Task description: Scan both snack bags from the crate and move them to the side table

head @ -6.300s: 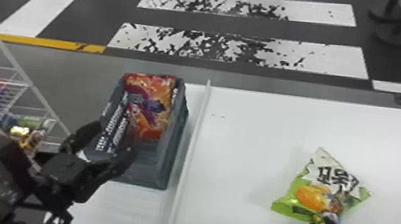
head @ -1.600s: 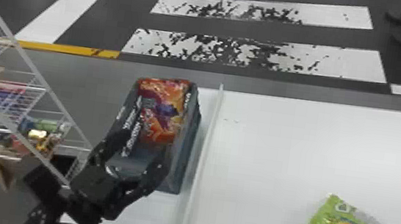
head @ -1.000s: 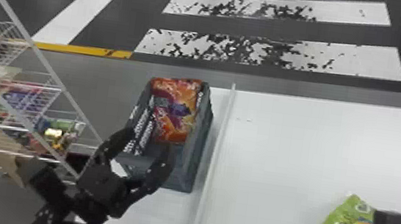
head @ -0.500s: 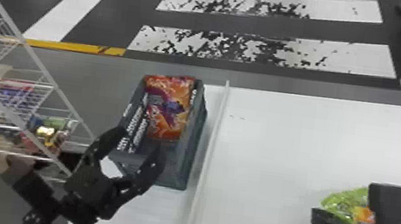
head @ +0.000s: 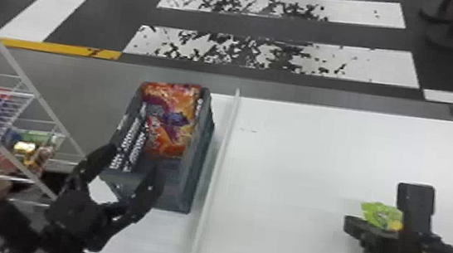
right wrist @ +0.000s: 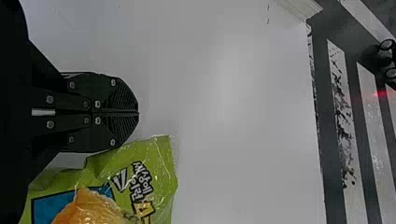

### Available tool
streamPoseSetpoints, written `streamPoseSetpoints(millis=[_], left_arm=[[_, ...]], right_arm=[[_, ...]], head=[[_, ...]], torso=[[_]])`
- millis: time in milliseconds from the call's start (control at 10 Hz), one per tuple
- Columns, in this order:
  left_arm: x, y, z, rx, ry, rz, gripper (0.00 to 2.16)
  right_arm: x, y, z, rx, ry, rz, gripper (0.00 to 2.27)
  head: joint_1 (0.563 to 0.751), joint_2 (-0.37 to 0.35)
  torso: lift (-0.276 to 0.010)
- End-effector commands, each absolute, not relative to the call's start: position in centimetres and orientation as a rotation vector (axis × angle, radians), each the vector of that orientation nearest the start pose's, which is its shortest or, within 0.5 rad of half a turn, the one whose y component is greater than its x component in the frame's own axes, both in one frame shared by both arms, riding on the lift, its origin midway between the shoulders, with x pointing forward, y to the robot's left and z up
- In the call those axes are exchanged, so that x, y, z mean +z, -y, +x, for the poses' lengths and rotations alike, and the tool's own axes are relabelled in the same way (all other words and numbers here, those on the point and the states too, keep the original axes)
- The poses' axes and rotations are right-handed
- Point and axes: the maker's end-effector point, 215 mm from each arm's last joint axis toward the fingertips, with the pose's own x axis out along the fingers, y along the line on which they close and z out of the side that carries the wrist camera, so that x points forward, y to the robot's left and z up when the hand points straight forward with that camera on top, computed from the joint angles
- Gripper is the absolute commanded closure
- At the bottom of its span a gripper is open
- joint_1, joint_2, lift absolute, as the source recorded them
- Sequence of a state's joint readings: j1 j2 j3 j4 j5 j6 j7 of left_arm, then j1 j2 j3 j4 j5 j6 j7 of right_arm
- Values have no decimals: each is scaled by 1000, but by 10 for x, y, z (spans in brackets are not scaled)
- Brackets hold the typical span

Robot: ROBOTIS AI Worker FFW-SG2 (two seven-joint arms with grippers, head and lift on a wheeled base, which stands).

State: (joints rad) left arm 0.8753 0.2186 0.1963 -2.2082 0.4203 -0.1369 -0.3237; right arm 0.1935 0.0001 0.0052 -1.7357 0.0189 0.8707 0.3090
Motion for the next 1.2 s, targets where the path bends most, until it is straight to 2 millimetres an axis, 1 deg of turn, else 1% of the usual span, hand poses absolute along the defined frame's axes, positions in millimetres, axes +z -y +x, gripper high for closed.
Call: streamPoseSetpoints(millis=[0,100,200,300,400,600,700,800,900,1100], left_arm=[[-324,-263,336,-276,-53,-132,76],[-324,-264,339,-274,-50,-132,76],[-321,-263,342,-275,-42,-135,76],[-321,-261,345,-275,-40,-139,76],[-322,-262,348,-273,-38,-139,76],[-323,-262,355,-269,-41,-140,76],[-324,-264,359,-263,-42,-141,76],[-326,-266,362,-257,-41,-141,76],[-328,-266,364,-257,-46,-142,76],[-331,-263,369,-261,-48,-149,76]], right_arm=[[-580,181,424,253,-892,146,2253],[-582,188,422,243,-896,157,2253],[-584,192,412,245,-906,192,2253],[-577,186,398,263,-902,233,2253],[-560,178,387,284,-884,262,2253],[-511,168,368,337,-846,363,2253],[-484,171,361,367,-818,424,2253],[-464,182,363,368,-772,440,2253],[-455,201,372,342,-729,432,2250],[-461,229,375,328,-690,431,2253]], head=[[695,155],[695,136],[695,122],[695,117],[695,115],[695,136],[695,142],[695,153],[695,148],[695,106]], torso=[[-29],[-29],[-29],[-29],[-29],[-29],[-29],[-29],[-29],[-29]])
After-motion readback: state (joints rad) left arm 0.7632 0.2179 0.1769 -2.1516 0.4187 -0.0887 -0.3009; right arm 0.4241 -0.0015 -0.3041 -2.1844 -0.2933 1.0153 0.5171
